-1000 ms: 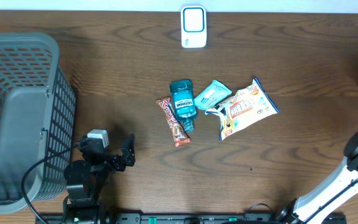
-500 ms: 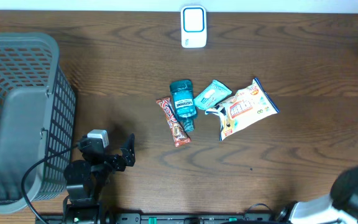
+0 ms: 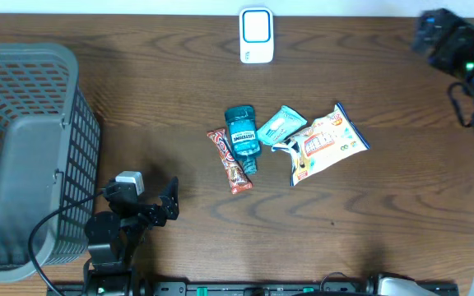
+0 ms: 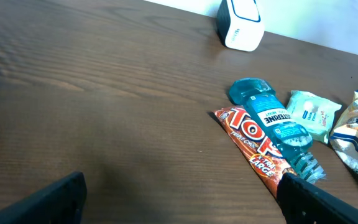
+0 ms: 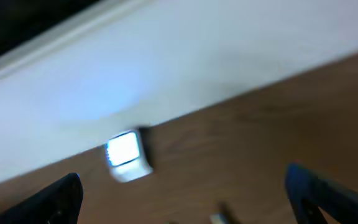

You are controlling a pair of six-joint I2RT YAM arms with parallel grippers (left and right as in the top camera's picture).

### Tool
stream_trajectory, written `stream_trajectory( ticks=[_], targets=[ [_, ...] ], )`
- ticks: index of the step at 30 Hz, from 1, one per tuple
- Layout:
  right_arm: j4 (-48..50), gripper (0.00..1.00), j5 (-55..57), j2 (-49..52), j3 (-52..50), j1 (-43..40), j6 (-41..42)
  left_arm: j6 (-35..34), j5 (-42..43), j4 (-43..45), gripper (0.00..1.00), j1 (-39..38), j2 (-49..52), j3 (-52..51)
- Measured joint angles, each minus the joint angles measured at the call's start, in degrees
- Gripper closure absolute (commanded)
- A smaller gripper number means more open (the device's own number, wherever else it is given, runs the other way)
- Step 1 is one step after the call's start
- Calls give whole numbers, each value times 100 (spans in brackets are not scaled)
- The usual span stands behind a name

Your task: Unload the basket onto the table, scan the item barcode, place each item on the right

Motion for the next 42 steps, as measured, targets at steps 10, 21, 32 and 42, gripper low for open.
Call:
stream_trajectory(
  ticks=[10, 21, 32, 42],
  targets=[
    [15, 1, -1805, -133, 0, 664, 13, 0, 0, -2, 2, 0, 0, 0],
    [-1596, 1, -1182, -85, -9, 1587, 48, 0, 2, -2, 2, -7, -334, 0],
    [-1453, 1, -614, 710, -758, 2210, 214, 0, 0, 0, 2, -7, -1373, 0],
    [-667, 1, -363, 2179, -1298, 3206, 232, 0, 0, 0, 2, -7, -1379, 0]
  ],
)
